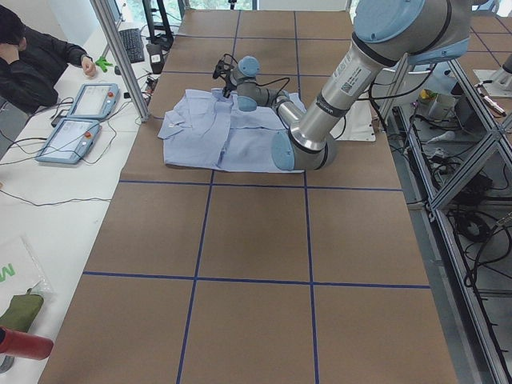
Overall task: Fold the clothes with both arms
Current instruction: 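Release the sleeve and move both grippers to the hem corners nearest the robot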
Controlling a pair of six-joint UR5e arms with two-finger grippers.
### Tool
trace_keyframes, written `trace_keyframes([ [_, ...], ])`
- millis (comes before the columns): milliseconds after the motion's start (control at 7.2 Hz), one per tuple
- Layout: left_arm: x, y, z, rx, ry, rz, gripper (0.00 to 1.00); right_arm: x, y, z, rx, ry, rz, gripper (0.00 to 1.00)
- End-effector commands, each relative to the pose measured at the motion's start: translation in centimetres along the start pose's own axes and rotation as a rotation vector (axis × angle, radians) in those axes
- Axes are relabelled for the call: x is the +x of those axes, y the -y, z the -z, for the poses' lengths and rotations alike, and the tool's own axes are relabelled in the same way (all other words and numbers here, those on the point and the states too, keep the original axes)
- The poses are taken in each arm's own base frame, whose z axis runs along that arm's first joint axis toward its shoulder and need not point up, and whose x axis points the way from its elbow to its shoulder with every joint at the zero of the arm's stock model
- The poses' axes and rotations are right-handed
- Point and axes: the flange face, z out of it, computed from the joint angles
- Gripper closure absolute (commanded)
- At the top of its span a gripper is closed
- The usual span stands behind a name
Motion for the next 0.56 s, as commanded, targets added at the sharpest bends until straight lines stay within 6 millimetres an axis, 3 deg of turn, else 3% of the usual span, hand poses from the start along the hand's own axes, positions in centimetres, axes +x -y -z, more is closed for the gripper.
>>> trace_keyframes([
  [0,1.3,0.6,2.9,-0.088,0.159,-0.152,0.0,-6.8,-1.5,-2.9,0.052,0.045,-0.078,0.0],
  [139,-0.9,-0.5,6.3,-0.109,0.188,-0.195,0.0,-11.8,-3.7,-3.2,0.077,0.056,-0.133,0.0],
  [278,-4.3,-2.2,10.7,-0.104,0.179,-0.253,0.0,-16.3,-6.6,-3.7,0.087,0.075,-0.185,0.0],
  [416,-6.1,-3.1,13.9,-0.098,0.172,-0.289,0.0,-20.5,-9.5,-4.7,0.089,0.087,-0.224,0.0],
])
